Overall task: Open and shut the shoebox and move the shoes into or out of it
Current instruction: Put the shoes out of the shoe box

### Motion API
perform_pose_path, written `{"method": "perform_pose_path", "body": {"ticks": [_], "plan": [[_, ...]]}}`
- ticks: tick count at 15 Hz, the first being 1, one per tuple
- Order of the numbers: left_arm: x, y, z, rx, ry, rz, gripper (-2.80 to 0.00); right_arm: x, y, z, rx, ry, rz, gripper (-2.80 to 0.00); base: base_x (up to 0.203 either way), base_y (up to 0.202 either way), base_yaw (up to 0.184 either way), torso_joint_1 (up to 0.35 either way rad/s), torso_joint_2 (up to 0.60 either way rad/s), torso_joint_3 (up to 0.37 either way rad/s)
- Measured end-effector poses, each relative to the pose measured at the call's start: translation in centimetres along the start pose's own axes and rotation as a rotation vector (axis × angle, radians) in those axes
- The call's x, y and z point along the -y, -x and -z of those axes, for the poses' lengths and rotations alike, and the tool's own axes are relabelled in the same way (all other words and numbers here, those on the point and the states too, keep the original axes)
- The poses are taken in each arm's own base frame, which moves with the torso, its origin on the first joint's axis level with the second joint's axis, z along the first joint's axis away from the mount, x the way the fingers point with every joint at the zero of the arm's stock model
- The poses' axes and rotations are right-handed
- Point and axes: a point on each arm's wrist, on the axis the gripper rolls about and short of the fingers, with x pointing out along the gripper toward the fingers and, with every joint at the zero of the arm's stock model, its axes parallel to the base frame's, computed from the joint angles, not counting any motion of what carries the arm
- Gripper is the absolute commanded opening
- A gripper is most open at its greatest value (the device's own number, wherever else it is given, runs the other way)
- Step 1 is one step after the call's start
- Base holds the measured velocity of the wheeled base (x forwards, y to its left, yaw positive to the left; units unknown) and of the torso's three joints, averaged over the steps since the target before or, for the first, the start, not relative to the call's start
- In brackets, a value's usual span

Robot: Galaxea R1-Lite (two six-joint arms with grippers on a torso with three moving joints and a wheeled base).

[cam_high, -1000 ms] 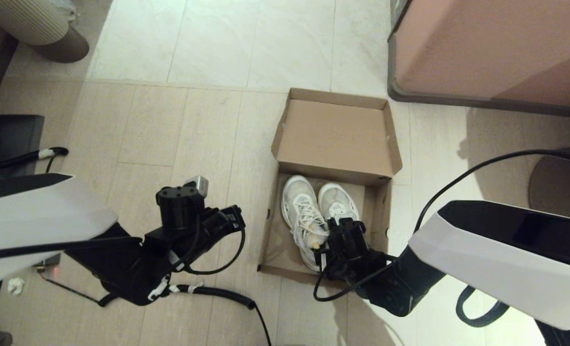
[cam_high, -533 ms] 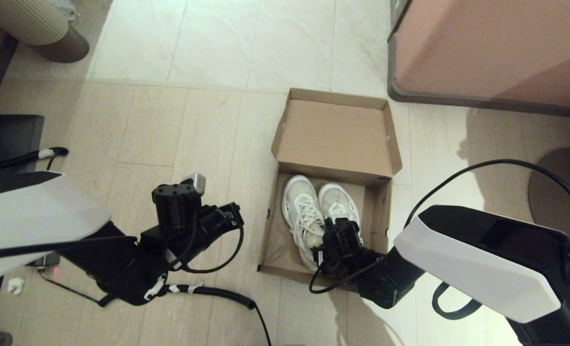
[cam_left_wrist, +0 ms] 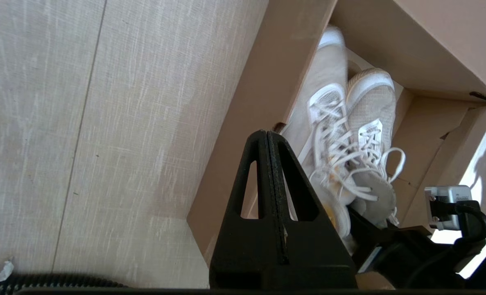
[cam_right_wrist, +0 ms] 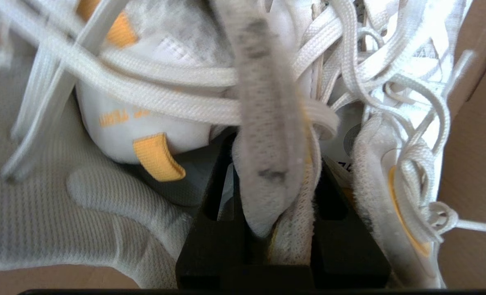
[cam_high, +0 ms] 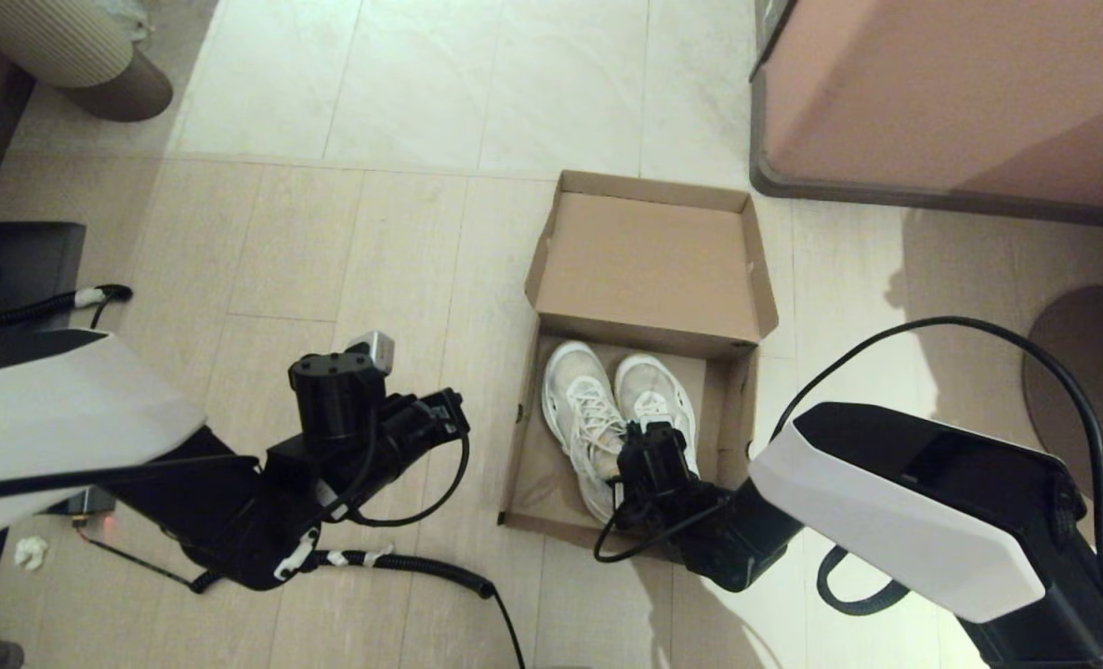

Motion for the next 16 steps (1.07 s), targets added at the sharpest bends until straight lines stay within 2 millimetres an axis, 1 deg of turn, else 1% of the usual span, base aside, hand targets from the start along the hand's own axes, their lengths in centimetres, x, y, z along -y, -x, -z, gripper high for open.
{"method": "perform_pose_path", "body": {"ticks": [2,5,7,10,13,16], "plan": [[-0.2,0.0,-0.3,0.008,0.002,-0.006,-2.80,0.1,1.0,-1.0,-0.036,-0.007,-0.039,-2.80,0.000,0.000,0.000,0.000,0.00,0.000],[-0.4,0.2,-0.8,0.023,0.005,-0.011,-2.80,0.6,3.4,-3.1,-0.141,-0.053,-0.126,-2.80,0.000,0.000,0.000,0.000,0.00,0.000],[-0.5,0.3,-0.9,0.025,0.007,-0.014,-2.80,1.2,5.0,-4.6,-0.154,-0.068,-0.150,-2.80,0.000,0.000,0.000,0.000,0.00,0.000],[-0.8,0.3,-1.3,0.037,0.009,-0.020,-2.80,2.1,7.8,-7.0,-0.159,-0.068,-0.161,-2.80,0.000,0.000,0.000,0.000,0.00,0.000],[-0.7,0.5,-1.6,0.046,0.013,-0.017,-2.80,3.0,11.5,-9.4,-0.189,-0.064,-0.192,-2.80,0.000,0.000,0.000,0.000,0.00,0.000],[-0.9,0.7,-1.6,0.046,0.065,-0.022,-2.80,4.5,16.5,-12.1,-0.215,-0.077,-0.229,-2.80,0.000,0.000,0.000,0.000,0.00,0.000]]}}
